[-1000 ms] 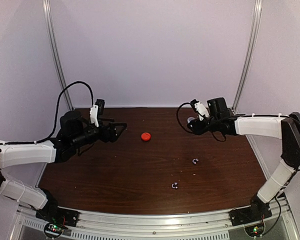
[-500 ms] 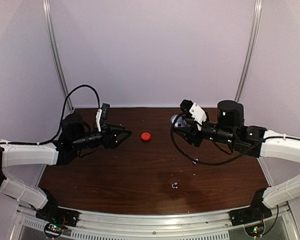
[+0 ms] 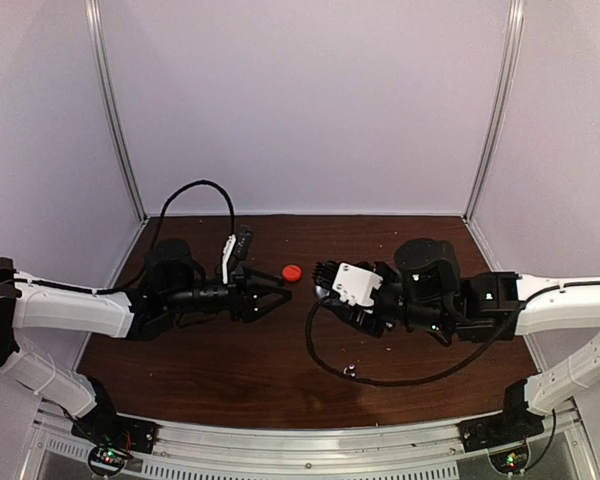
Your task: Insert the wireless bluetooth earbuds into the charging case
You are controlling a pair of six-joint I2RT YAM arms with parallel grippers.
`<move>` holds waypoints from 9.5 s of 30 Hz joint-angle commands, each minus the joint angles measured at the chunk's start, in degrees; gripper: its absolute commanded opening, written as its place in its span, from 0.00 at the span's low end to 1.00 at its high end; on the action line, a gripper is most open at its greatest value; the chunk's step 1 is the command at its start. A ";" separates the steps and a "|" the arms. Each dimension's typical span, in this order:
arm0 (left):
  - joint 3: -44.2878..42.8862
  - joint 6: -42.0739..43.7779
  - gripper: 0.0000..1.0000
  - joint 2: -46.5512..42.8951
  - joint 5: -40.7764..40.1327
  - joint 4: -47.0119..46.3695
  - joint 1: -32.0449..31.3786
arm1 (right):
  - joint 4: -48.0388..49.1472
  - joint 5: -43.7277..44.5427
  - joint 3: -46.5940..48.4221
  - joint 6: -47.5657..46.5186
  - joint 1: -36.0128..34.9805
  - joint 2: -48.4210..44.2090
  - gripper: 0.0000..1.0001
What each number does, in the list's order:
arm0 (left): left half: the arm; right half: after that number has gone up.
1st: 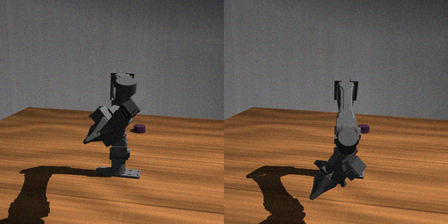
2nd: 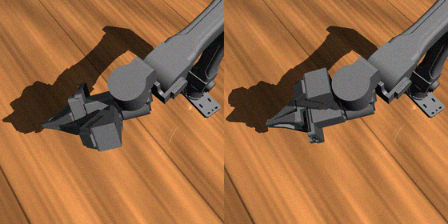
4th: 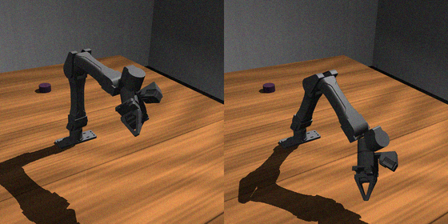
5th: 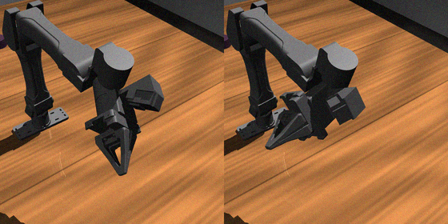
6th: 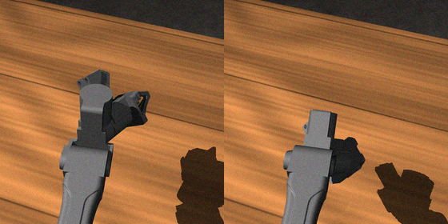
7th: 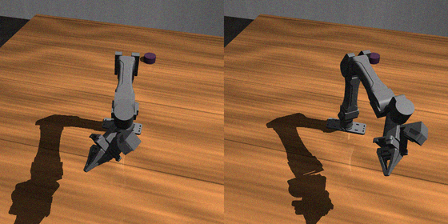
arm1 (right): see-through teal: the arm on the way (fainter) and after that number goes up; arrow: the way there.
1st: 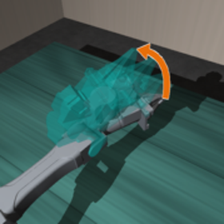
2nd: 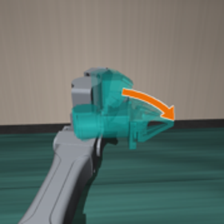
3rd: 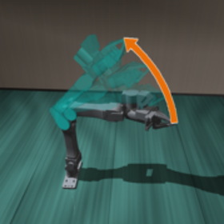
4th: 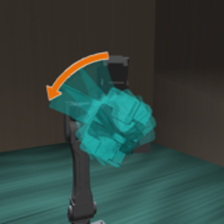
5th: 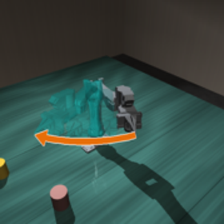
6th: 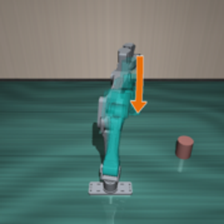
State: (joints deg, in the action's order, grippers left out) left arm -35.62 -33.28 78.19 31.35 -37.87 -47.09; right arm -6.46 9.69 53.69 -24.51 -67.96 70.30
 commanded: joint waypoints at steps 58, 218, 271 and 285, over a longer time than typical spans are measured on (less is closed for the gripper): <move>-9.99 0.17 0.02 13.60 6.62 -11.69 -7.17 | 0.62 14.69 3.60 -3.67 -5.69 4.06 0.54; -0.49 17.55 0.02 3.36 5.91 -17.96 -8.06 | 8.42 -30.13 -1.13 27.08 14.00 -10.76 0.73; 8.00 17.58 0.00 -1.45 1.43 -19.62 -5.56 | -7.86 -21.56 -10.30 34.50 14.06 19.31 0.37; 7.84 18.29 0.00 -2.02 0.79 -18.21 -5.54 | -9.14 -17.17 -5.75 30.89 16.75 22.86 0.32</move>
State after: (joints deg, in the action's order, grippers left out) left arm -26.89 -16.08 76.82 33.06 -54.41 -52.97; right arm -16.03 -8.95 45.23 7.81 -51.90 91.74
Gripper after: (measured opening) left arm 0.283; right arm 0.319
